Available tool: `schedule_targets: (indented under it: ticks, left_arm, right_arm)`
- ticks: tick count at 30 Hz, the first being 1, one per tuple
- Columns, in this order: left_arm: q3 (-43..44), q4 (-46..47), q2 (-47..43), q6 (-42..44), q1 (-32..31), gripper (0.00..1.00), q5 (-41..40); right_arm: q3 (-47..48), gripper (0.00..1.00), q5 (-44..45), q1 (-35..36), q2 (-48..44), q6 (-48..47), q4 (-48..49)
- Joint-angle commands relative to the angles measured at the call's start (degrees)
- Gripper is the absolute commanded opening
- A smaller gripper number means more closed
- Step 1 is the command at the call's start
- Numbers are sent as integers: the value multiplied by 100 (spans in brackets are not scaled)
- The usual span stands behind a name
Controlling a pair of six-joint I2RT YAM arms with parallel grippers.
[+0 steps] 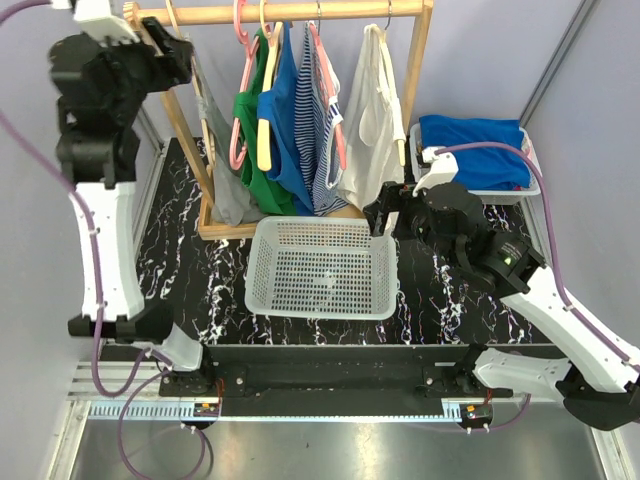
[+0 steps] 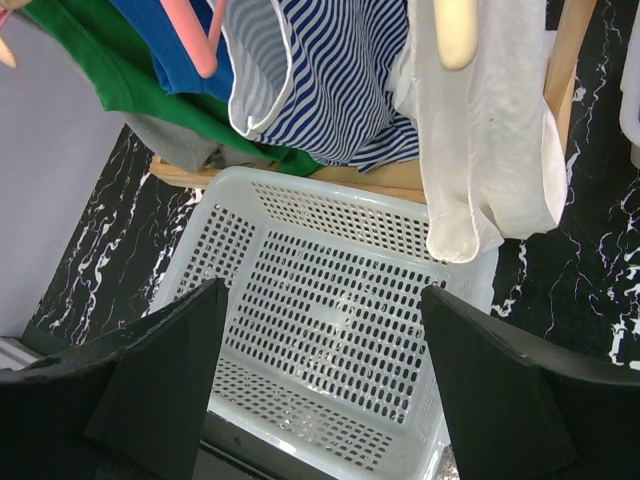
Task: Remove the tank top from the hanger
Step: Pick up the hanger from the clothesline.
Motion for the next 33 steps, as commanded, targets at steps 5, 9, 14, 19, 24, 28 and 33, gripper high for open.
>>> schedule_targets:
  ticks: [5,9,14,19,24,28,33]
  left_arm:
    - [47,160,531,-76,-401,74,-780]
    - [-217,230,452,29,-541,73,-1466]
    - [-533,353,425,275,-717,73,-1888]
    - [-920,520,461,415,-779,74,-2257]
    - [-964,626,531,512,-770,70,-2407]
    - [-973,643,575,548,-779,56,-2451]
    - [-1078,617,627,547,-779,38,-2460]
  right_arm:
    - [-184,88,229,37,-331,198,151]
    - [-193,88,282,37,-349,207,142]
    - [-158,89,291,37,-375,181,142]
    - [-175,89,344,37,-437,225,142]
    - [-219,89,379,37,-525,278,107]
    - [-228,89,388,37,-595,295,89]
    - [-175,89,405,37,-639,304,80]
